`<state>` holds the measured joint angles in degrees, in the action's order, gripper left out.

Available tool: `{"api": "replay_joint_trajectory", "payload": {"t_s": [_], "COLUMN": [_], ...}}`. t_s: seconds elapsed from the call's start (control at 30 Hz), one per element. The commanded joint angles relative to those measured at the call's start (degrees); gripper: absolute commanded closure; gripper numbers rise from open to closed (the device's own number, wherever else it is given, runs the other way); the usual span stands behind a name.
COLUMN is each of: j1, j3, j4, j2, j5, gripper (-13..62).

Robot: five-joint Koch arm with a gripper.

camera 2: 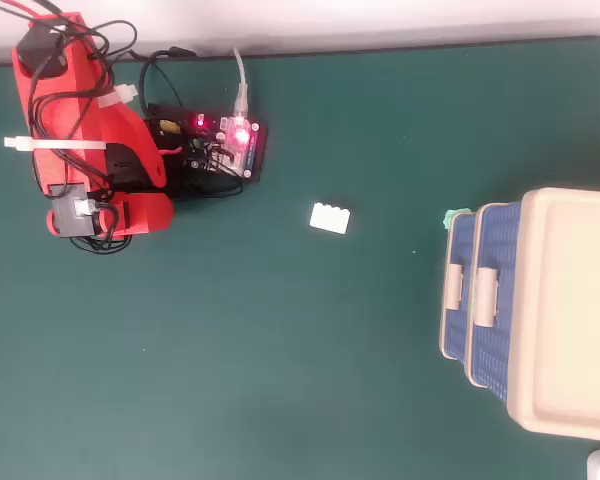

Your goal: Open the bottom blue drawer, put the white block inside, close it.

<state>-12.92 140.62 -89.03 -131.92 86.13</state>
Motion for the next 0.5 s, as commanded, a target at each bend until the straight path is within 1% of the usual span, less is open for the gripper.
{"api": "replay_joint_trajectory", "payload": {"t_s": [0.0,0.47], "j1": [-0.97,-0.97], "j3": [1.05,-0.53], "j4": [-6.06,-6.33], "j2": [-2.72,-2.81], "j5": [0.79,0.53], "gripper": [15.2,15.0]}}
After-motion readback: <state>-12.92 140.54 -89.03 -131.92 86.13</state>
